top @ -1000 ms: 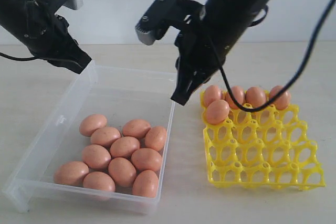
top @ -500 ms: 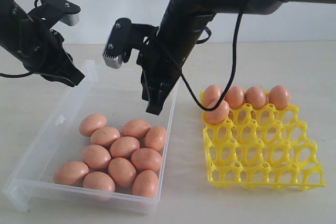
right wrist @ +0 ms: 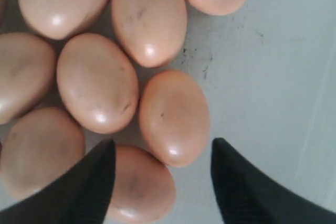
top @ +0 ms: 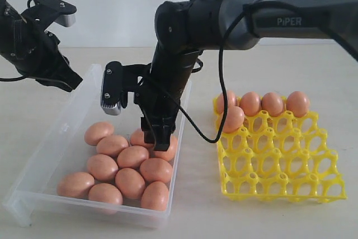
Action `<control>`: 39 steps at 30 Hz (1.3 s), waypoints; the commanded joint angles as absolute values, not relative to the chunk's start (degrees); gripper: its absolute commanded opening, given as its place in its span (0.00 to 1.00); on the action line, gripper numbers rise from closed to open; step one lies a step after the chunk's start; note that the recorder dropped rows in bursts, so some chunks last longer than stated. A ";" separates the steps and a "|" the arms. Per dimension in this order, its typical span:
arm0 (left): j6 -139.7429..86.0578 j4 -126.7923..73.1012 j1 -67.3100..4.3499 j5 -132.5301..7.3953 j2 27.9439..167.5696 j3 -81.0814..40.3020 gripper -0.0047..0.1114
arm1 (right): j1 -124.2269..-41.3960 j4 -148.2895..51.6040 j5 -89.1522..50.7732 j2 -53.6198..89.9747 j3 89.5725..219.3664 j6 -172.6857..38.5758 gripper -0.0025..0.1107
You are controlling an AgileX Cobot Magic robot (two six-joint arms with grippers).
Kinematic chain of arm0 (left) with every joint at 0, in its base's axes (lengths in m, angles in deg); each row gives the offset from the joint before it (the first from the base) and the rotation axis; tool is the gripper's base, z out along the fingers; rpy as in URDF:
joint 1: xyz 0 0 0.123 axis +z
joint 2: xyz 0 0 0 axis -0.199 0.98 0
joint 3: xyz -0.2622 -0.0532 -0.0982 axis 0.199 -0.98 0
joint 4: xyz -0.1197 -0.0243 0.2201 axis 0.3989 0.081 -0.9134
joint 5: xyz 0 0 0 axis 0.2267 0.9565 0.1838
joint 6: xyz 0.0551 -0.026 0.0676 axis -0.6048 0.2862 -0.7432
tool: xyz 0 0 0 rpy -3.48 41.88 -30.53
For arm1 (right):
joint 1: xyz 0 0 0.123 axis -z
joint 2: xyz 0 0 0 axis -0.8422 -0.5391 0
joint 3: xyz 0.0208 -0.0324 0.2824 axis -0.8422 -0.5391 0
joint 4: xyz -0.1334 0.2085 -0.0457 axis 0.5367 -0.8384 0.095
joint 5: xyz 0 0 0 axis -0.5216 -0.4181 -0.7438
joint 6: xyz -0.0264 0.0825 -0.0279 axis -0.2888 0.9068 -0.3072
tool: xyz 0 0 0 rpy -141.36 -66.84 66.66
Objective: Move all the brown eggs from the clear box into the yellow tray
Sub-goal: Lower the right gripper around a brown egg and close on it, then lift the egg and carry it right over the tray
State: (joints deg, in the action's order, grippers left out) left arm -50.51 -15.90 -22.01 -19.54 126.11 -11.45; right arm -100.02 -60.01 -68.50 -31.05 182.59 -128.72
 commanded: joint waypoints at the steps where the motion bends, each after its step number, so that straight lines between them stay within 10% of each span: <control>1: -50.93 -15.74 -21.79 -19.26 125.47 -11.64 0.11 | -101.25 -59.65 -66.33 -31.24 182.91 -128.33 0.56; 27: -51.24 -15.74 -21.79 -18.77 125.47 -11.64 0.11 | -103.06 -53.57 -58.79 -37.28 182.91 -124.95 0.56; 29: -51.24 -15.74 -21.79 -18.77 125.47 -11.64 0.11 | -103.06 -53.36 -58.90 -37.52 182.91 -124.85 0.50; 32: -51.36 -15.74 -21.79 -18.77 125.47 -11.64 0.11 | -103.06 -53.36 -58.31 -37.52 182.91 -124.73 0.07; 39: -51.63 -15.25 -21.79 -19.63 125.47 -11.64 0.11 | -101.08 -54.27 -46.98 -30.92 182.91 -107.82 0.02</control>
State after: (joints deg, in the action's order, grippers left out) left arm -51.36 -15.79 -21.88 -19.23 126.11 -11.45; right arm -102.67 -53.31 -50.15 -34.82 182.59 -112.24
